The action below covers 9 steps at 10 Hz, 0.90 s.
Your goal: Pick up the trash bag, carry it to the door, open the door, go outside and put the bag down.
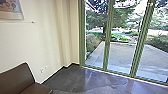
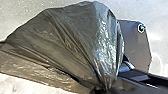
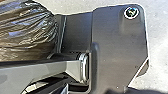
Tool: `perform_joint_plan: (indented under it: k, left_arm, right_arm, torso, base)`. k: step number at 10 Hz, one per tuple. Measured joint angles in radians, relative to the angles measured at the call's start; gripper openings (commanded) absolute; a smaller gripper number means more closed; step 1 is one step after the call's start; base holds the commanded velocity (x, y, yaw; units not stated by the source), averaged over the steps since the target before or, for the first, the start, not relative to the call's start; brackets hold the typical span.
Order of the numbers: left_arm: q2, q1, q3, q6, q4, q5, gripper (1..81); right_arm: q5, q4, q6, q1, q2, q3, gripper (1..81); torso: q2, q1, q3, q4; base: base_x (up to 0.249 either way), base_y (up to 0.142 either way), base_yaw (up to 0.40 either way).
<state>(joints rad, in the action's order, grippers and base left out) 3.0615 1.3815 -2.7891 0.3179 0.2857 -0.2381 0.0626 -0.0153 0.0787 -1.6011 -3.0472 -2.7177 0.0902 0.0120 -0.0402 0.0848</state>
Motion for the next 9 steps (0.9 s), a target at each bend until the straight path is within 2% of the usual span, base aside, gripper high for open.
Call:
perform_joint_plan:
  k: [9]
  left_arm:
    - [-0.001,0.0,0.0,0.0,0.0,0.0,1.0]
  right_arm:
    - [0.0,0.001,0.0,0.0,0.0,-0.007,81.1]
  torso:
    - [0.0,0.0,0.0,0.0]
  base:
    - [0.0,0.0,-0.211]
